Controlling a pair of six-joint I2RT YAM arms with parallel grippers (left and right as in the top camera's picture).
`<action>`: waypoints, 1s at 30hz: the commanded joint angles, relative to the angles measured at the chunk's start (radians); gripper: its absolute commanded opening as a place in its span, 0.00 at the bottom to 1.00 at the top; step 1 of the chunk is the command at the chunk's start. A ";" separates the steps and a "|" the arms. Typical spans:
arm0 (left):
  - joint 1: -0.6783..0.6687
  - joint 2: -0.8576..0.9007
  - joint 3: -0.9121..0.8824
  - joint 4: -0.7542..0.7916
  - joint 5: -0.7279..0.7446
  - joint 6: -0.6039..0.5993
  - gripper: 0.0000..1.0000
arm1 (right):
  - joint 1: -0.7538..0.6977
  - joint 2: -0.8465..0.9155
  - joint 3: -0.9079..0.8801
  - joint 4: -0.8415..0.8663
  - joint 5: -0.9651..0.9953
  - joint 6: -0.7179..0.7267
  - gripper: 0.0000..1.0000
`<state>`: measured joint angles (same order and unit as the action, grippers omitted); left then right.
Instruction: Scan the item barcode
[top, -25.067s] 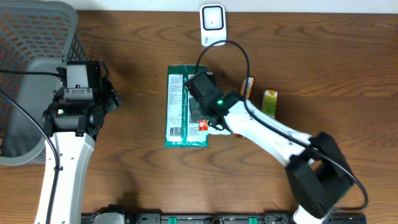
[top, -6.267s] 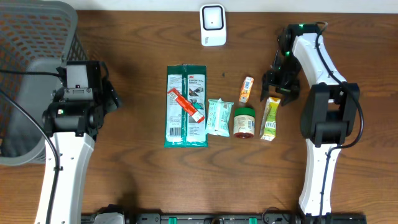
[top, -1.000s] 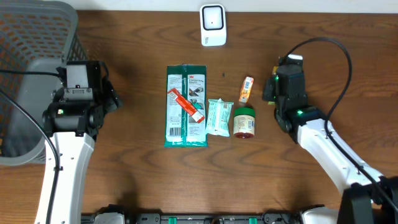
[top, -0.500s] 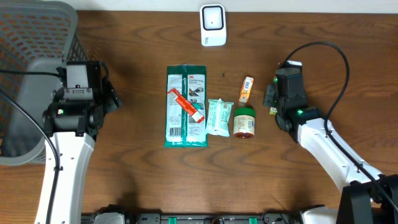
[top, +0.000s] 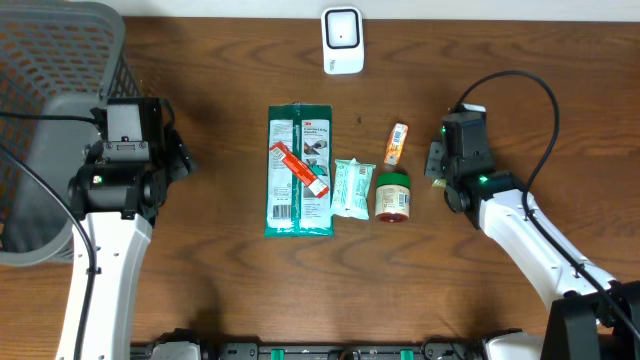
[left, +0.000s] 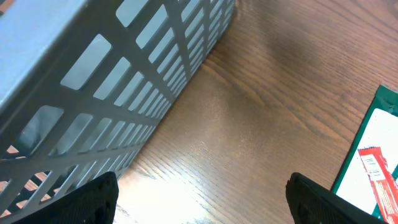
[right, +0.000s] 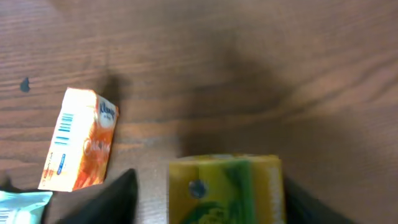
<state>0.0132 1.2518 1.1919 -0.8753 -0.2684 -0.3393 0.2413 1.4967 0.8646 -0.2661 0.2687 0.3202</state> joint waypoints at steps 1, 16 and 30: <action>0.005 -0.003 0.010 -0.003 -0.013 0.009 0.87 | -0.007 -0.011 0.009 -0.014 0.011 0.000 0.72; 0.005 -0.004 0.010 -0.003 -0.013 0.009 0.87 | -0.040 -0.146 0.304 -0.353 -0.147 -0.064 0.41; 0.005 -0.003 0.010 -0.003 -0.013 0.009 0.87 | -0.040 -0.012 0.282 -0.394 -0.147 -0.044 0.01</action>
<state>0.0132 1.2518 1.1915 -0.8753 -0.2684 -0.3393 0.2070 1.4372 1.1660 -0.6456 0.1265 0.2626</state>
